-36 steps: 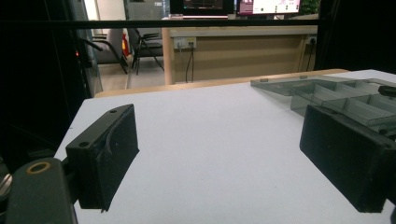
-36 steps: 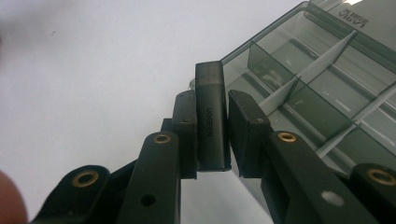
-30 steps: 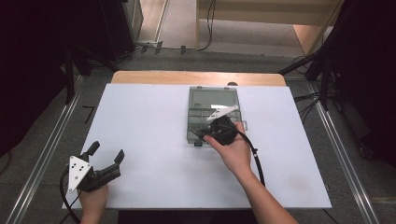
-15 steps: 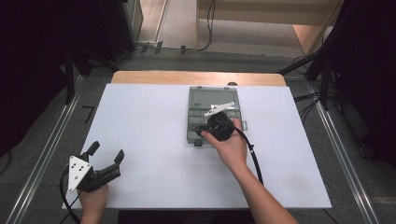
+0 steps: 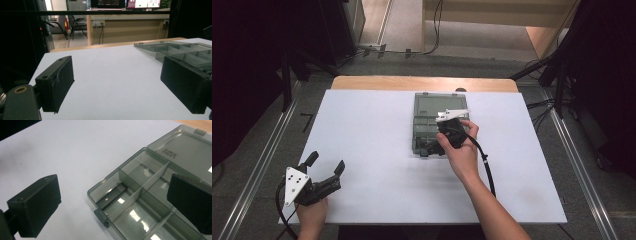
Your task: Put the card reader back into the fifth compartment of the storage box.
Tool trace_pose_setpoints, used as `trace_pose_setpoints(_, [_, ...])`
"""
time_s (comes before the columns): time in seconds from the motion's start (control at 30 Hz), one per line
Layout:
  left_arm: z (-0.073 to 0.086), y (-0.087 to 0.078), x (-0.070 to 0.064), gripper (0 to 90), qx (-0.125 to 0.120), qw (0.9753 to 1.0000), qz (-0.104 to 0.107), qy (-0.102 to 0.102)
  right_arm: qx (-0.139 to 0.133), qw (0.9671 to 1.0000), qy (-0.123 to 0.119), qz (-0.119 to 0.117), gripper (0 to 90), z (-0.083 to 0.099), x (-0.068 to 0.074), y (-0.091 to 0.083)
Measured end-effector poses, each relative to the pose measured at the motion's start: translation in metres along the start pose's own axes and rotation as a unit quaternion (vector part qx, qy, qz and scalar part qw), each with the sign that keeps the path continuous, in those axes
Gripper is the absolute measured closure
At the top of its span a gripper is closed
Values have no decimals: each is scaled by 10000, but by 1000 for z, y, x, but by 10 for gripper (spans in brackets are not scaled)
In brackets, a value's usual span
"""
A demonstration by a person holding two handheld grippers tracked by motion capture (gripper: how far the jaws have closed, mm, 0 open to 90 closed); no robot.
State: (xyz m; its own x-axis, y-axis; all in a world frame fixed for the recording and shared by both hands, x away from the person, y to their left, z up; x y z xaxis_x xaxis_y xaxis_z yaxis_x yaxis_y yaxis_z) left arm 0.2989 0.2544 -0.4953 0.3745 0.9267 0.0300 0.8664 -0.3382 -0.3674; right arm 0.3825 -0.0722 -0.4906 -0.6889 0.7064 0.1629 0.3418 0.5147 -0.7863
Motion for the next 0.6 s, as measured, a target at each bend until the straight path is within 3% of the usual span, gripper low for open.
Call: trace_pose_setpoints(0.6, [0,1,-1,116,-4,10000,-2,-10,-312,9994,-90,75,0,27,-16,-32])
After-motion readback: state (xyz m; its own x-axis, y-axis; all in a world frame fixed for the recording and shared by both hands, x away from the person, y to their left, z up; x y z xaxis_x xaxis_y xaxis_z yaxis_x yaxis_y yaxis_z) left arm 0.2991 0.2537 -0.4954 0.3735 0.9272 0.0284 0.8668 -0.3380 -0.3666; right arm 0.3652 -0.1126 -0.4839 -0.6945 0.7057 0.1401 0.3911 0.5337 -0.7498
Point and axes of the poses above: each handheld gripper's, and its own axes: y roughly forward along the jaws, z roughly out of its underside, x roughly to its left, the point moved 8 cm from there along y, roughly forward along the jaws, and after that the axes turned 14 degrees about x, right-handed, at the moved point
